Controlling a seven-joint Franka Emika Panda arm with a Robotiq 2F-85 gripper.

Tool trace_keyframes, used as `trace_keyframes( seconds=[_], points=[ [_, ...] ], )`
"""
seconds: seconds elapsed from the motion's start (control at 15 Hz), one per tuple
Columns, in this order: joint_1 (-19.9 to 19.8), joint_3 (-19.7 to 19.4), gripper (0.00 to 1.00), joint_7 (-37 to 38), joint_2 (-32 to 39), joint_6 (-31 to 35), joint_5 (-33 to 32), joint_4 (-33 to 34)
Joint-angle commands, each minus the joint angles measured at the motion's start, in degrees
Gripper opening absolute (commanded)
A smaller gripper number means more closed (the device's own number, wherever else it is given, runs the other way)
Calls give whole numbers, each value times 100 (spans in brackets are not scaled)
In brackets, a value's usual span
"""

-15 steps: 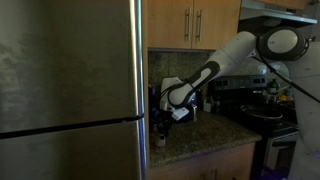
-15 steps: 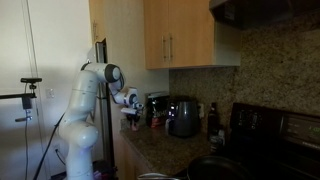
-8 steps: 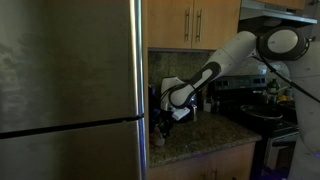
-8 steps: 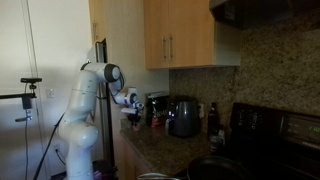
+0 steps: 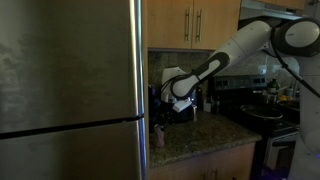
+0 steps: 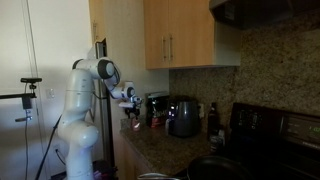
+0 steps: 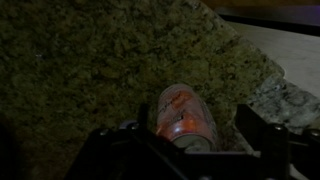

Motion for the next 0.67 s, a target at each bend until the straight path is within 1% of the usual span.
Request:
trace_keyframes(
  seconds=[0.0,0.2,0.27,0.33,0.47,0.53,0.6],
  points=[
    [-3,17,100,163,-184,67,-94,-71],
    [-25,-12,100,249,13,332,-125,9],
    [-39,-10,100,264,-14,348,-28,-16],
    [-29,21,100,160,-90,168,0,8],
    [-30,4,100,194,-48,232,1,8],
    [-9,-28,100,287,100,63,-96,135],
    [-11,-41,100,270,206,241,-141,156]
  ],
)
